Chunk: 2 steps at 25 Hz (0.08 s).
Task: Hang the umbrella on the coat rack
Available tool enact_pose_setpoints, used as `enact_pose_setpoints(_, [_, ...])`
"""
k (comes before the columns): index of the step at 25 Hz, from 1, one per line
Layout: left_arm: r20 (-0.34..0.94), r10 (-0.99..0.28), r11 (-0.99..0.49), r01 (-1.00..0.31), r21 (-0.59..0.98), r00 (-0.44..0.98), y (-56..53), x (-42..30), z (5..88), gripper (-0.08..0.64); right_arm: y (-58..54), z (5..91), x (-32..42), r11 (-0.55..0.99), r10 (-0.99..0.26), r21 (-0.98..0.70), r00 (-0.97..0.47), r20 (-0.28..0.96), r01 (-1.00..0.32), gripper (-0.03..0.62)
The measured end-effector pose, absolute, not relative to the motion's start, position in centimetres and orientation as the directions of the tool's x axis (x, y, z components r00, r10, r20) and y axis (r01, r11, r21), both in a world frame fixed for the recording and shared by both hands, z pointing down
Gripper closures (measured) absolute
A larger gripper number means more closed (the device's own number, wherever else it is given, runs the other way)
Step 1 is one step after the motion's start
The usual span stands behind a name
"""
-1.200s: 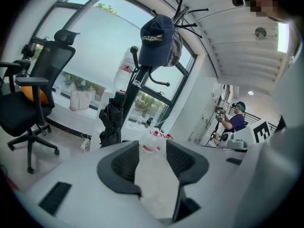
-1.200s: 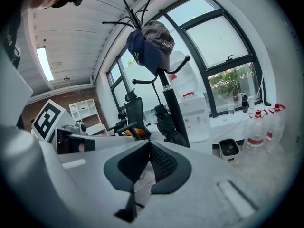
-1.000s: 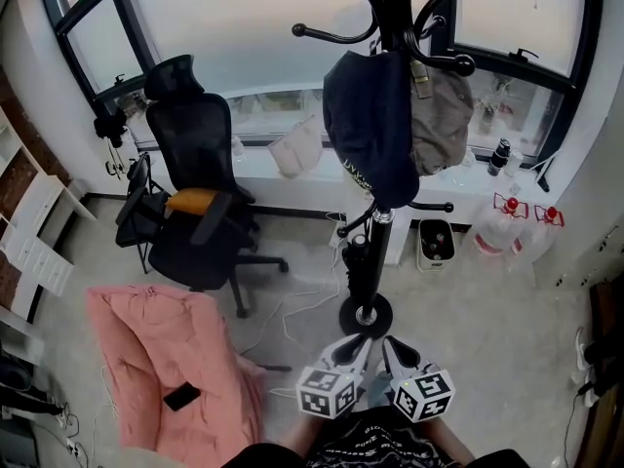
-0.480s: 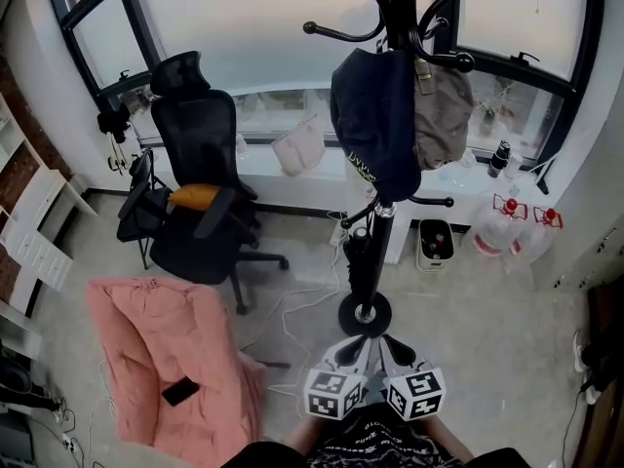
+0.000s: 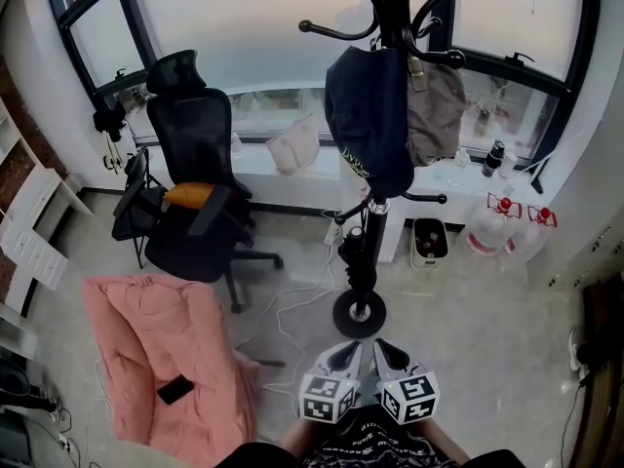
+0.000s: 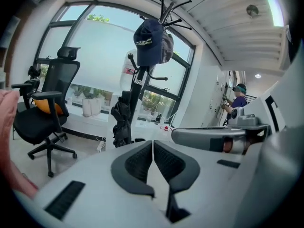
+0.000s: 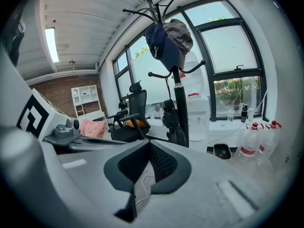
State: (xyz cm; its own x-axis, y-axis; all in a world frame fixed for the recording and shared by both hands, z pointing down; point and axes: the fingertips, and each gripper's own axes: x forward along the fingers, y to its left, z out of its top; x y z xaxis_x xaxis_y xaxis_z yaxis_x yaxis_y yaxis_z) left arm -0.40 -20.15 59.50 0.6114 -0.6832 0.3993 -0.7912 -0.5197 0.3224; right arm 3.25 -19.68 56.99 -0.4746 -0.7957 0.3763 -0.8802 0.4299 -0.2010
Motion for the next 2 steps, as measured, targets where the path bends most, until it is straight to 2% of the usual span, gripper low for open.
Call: enact_pose_setpoints(2, [0.402, -0.697, -0.485, -0.803, 0.345, 0.594, -20.11, -0.97, 59.89, 0.538, -19.55, 57.05, 3.39, 0.431, -0.794, -0.200, -0.475, 0.378, -0.880, 0.589])
